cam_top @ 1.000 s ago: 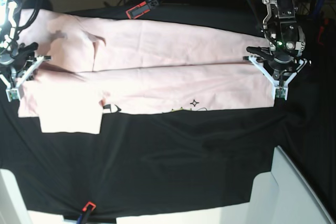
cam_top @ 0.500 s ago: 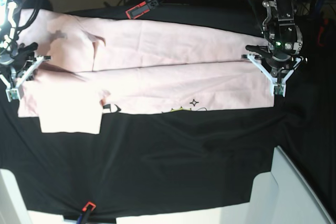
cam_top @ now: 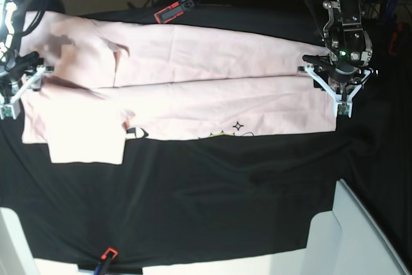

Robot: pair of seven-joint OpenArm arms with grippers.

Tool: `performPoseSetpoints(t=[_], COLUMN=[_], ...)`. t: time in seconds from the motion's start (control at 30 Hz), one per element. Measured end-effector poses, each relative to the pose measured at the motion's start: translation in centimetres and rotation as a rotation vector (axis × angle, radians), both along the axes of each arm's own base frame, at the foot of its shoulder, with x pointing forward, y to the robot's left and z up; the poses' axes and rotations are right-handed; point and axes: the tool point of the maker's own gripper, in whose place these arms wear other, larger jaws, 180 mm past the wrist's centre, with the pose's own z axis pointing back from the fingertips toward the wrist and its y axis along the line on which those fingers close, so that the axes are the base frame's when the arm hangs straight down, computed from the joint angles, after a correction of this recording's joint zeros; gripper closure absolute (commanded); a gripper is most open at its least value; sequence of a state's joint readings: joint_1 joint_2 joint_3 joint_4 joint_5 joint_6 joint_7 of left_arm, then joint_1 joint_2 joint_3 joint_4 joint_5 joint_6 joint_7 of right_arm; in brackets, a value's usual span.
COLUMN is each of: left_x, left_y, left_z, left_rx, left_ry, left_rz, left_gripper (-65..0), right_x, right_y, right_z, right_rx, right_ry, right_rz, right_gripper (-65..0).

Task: Fold the T-shirt properly
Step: 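Release the shirt and reposition both grippers at the shirt ends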

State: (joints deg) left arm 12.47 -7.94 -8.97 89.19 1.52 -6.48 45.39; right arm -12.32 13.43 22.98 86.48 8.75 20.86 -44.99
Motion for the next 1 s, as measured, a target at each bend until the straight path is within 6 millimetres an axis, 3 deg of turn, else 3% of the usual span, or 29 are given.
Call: performPoseSetpoints(t=[0.17, 0.33, 0.47, 0.57, 0.8, 0.87, 1.0], left_x=[0.8, 0.3, 3.3, 3.9, 4.9, 4.3, 4.1], left_y=[0.2, 3.6, 4.3, 4.1, 4.0, 4.4, 4.7], left_z=[2.4, 5.9, 9.8, 10.0, 10.0, 9.4, 9.4], left_rx=[0.018, 0.060, 0.089, 0.075, 0.052, 0.054, 0.066], left_ry=[-0.066, -0.080, -0.190, -0.183, -0.203, -0.175, -0.170], left_rz=[-0.002, 0.116, 0.122, 0.123, 0.136, 0.151, 0.152], left_gripper=[-29.1, -29.1, -29.1, -28.9, -28.4, -28.4, -28.4], right_x=[1.1, 1.6, 2.8, 4.4, 7.5, 7.9, 11.6], right_y=[-0.4, -0.7, -2.0, -1.7, -1.6, -0.5, 3.7], right_z=[2.0, 4.2, 6.4, 7.1, 3.1, 1.7, 1.7], right_rx=[-0.021, -0.055, -0.083, -0.068, 0.053, 0.054, 0.062], right_ry=[-0.053, -0.073, -0.106, -0.145, -0.062, -0.015, -0.090], right_rz=[-0.007, -0.005, -0.044, -0.040, -0.063, 0.026, 0.195], right_gripper=[-29.3, -29.5, -29.7, -29.7, -29.5, -29.3, -29.3])
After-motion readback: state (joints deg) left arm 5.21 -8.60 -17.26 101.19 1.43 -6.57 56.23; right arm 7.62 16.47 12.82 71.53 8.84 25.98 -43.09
